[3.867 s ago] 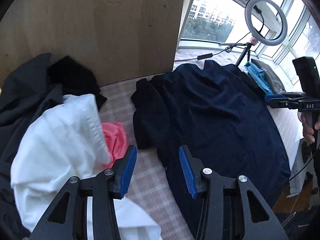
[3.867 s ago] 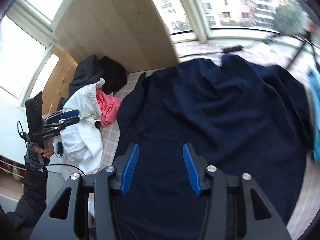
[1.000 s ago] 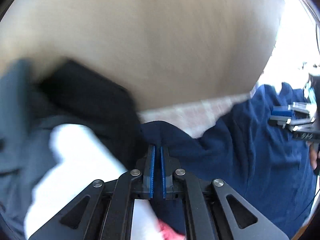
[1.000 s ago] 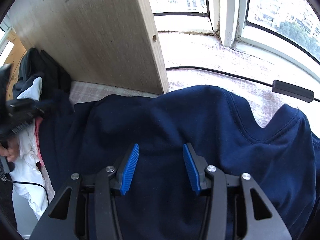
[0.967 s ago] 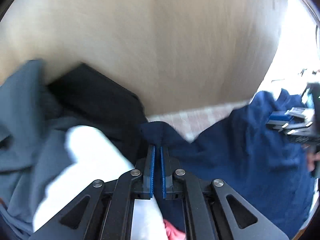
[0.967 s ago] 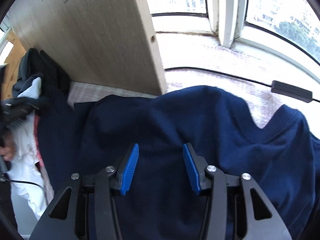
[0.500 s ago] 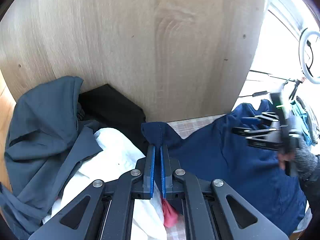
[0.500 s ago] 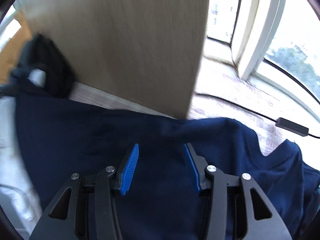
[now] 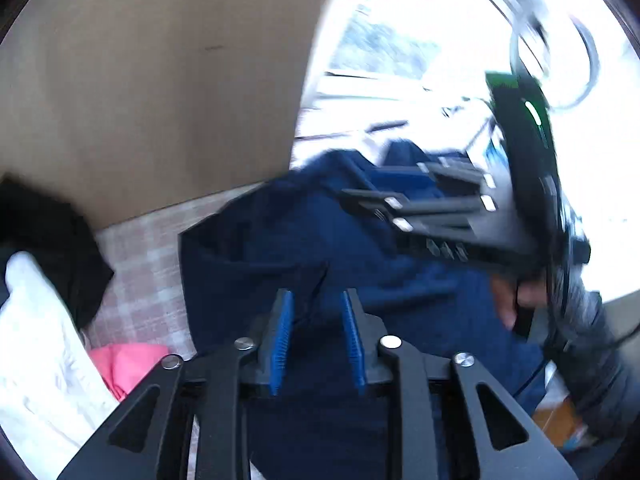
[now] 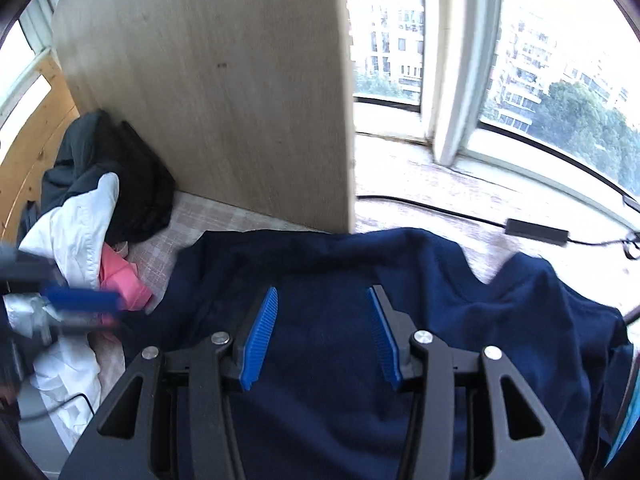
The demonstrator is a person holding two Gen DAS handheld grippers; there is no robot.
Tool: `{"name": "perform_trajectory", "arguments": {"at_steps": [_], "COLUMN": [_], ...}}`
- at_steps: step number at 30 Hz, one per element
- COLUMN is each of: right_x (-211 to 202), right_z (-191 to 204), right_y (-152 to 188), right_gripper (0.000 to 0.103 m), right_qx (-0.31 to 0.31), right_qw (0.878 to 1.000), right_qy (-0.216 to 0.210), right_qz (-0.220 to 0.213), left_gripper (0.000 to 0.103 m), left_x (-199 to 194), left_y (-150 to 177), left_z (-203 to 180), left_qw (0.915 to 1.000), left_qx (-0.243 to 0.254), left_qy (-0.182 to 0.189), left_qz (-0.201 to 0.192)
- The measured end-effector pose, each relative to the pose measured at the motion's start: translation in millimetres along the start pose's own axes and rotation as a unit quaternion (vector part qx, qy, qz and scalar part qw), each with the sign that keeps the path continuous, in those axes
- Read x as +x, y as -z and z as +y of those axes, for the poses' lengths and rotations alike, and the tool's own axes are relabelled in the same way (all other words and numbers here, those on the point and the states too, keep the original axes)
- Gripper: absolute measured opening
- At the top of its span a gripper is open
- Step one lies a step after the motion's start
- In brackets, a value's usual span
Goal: Fold clothes
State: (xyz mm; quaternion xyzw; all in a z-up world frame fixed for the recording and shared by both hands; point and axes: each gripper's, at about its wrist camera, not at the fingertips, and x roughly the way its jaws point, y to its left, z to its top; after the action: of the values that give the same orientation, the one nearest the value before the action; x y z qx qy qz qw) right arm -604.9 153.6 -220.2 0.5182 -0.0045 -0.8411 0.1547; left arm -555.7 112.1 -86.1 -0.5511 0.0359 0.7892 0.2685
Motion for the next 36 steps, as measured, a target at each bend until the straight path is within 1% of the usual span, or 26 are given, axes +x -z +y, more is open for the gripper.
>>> {"name": "perform_trajectory", "arguments": {"at_steps": [1, 3, 4, 6, 8, 10, 11, 15, 17, 18, 19, 21, 23, 24, 25, 26, 28, 30, 31, 33, 35, 36], "right_x": [-1.0, 2.6, 5.4, 16.6, 23.6, 31.4, 35.7, 49.8, 54.0, 57.0, 59.5, 64.0, 65.6, 65.8, 64.6, 65.0, 59.1, 49.5, 44.1, 33.4, 25.4, 21.6], "right_z": [-1.4, -3.8, -5.3, -9.3, -7.7, -2.5, 0.5, 14.7, 19.6, 21.2, 22.6, 28.2, 31.3, 33.3, 36.1, 38.9, 43.2, 48.2, 50.6, 58.2, 71.4, 77.9], "right_y": [2.5, 5.4, 5.3, -2.5, 1.1, 3.0, 5.7, 13.0, 15.4, 16.1, 16.7, 16.4, 15.3, 15.1, 15.2, 15.5, 13.6, 7.2, 2.5, -8.8, -21.8, -28.2], "right_gripper": [0.046, 0.046, 0.046, 0.046, 0.046, 0.046, 0.046, 0.046, 0.046, 0.046, 0.046, 0.046, 0.046, 0.038, 0.011, 0.003, 0.003, 0.003, 0.003, 0.003, 0.003, 0.003], "right_qx": [0.002, 0.004, 0.005, 0.008, 0.009, 0.007, 0.005, -0.007, -0.008, -0.008, -0.007, -0.008, -0.01, -0.012, -0.018, -0.023, -0.025, -0.026, -0.021, -0.02, -0.036, -0.043], "right_qw": [1.0, 1.0, 1.0, 0.999, 0.998, 0.997, 0.997, 0.994, 0.992, 0.991, 0.991, 0.991, 0.99, 0.99, 0.99, 0.989, 0.988, 0.99, 0.99, 0.991, 0.993, 0.994], "right_qy": [0.001, -0.005, -0.009, -0.022, -0.035, -0.046, -0.053, -0.071, -0.074, -0.075, -0.075, -0.07, -0.062, -0.057, -0.057, -0.062, -0.072, -0.076, -0.085, -0.096, -0.086, -0.085], "right_qz": [0.003, 0.015, 0.021, 0.032, 0.042, 0.055, 0.063, 0.087, 0.099, 0.107, 0.114, 0.116, 0.124, 0.127, 0.13, 0.136, 0.135, 0.12, 0.111, 0.093, 0.07, 0.061], "left_gripper": [0.037, 0.049, 0.048, 0.048, 0.048, 0.048, 0.048, 0.048, 0.042, 0.032, 0.016, 0.004, 0.004, 0.004, 0.004, 0.004, 0.004, 0.004, 0.004, 0.004, 0.004, 0.004], "left_x": [-5.5, -3.4, -2.0, 7.5, 18.9, 31.7, 36.3, 42.4, 46.8, 47.7, 46.1, 42.9, 38.7, 33.4, 28.1, 22.6, 4.4, -13.1, -17.8, -13.8, -6.3, -4.4], "left_y": [3.8, 12.4, 19.2, 34.4, 49.0, 60.2, 64.4, 68.8, 68.1, 68.6, 70.0, 72.9, 75.9, 77.9, 80.0, 82.1, 89.8, 100.1, 101.7, 103.6, 105.5, 106.7], "left_z": [-0.6, 10.8, 22.4, 47.1, 66.3, 70.7, 70.9, 68.7, 68.8, 68.6, 67.8, 66.0, 64.7, 64.9, 65.1, 65.2, 65.7, 65.7, 64.8, 60.9, 53.2, 48.4], "left_qw": [0.9998, 0.9979, 0.9965, 0.9944, 0.9918, 0.9904, 0.9904, 0.9929, 0.993, 0.9933, 0.994, 0.9953, 0.9963, 0.9967, 0.997, 0.9973, 0.9974, 0.9972, 0.9968, 0.9967, 0.9969, 0.9976], "left_qx": [0.011, 0.011, 0.004, -0.019, -0.037, -0.037, -0.034, -0.036, -0.034, -0.034, -0.034, -0.035, -0.035, -0.036, -0.036, -0.037, -0.033, -0.029, -0.027, -0.021, -0.018, -0.015], "left_qy": [-0.018, -0.062, -0.083, -0.102, -0.11, -0.112, -0.11, -0.093, -0.093, -0.09, -0.085, -0.076, -0.067, -0.064, -0.061, -0.06, -0.063, -0.069, -0.074, -0.076, -0.074, -0.063], "left_qz": [-0.007, -0.013, -0.006, 0.022, 0.052, 0.072, 0.076, 0.065, 0.065, 0.063, 0.059, 0.05, 0.041, 0.035, 0.029, 0.023, 0.007, -0.007, -0.013, -0.021, -0.023, -0.022]}}
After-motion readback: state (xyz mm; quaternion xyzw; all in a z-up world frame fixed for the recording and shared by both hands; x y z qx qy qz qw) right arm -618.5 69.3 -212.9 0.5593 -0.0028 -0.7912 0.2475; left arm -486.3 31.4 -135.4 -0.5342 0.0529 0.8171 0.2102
